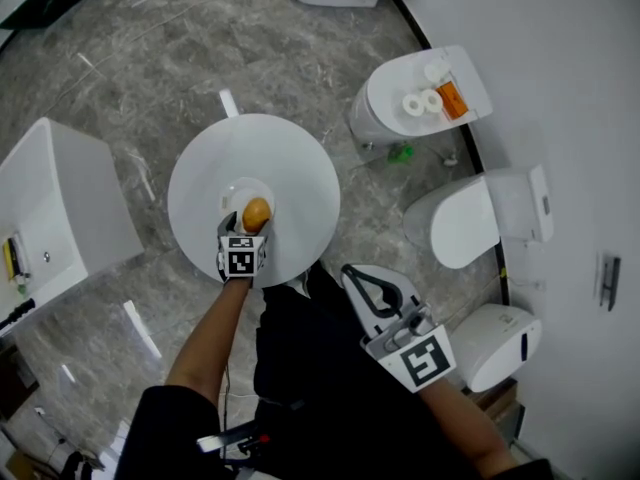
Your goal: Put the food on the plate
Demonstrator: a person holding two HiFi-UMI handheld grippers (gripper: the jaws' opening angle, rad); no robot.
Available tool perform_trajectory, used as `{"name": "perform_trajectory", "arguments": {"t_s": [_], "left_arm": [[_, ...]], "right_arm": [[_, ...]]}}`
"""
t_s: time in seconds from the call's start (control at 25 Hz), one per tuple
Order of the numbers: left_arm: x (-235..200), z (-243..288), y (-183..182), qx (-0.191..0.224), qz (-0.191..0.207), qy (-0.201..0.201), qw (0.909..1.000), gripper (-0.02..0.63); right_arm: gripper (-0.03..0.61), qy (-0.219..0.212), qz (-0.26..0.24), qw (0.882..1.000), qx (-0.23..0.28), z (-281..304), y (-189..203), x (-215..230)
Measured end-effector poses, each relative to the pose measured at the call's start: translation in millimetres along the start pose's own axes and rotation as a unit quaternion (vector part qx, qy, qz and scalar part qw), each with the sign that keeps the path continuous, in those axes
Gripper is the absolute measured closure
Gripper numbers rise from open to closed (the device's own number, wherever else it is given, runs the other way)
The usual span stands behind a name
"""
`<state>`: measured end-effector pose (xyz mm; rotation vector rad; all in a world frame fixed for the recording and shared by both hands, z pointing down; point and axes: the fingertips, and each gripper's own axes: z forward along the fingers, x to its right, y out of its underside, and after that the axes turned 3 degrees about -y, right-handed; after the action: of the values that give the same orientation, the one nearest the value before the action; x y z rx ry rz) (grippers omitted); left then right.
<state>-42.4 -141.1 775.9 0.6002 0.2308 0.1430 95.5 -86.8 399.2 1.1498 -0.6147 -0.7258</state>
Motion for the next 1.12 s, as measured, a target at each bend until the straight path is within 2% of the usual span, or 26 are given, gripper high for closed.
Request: {"name": "perform_trajectory", "arguments": {"t_s": [0.48, 0.68, 0.96, 1.12], "left_arm": [[-17.3, 4.3, -11.9, 0.007, -0.01, -0.02, 0.9997, 0.264], [-14.3, -13.4, -22.1, 0.047, -0.027, -0.006, 0.9985, 0.264], [-0.9, -34.3, -24.9, 0.067, -0.046, 0.008, 0.9967, 0.264], [12.5, -55.9, -35.5, 0.096, -0.055, 0.017, 0.9938, 0.264]], "right_arm": [[0.572, 0.007, -0.001, 1.0, 0.0, -0.4, -0.5, 9.8], [0.572, -0.002, -0.002, 1.0, 0.009, 3.1, -3.6, 3.5], [0.572, -0.015, -0.003, 1.0, 0.017, 4.8, -8.3, -5.9], [0.572, -0.024, -0.002, 0.999, 0.031, 4.9, -12.4, -10.1]]}}
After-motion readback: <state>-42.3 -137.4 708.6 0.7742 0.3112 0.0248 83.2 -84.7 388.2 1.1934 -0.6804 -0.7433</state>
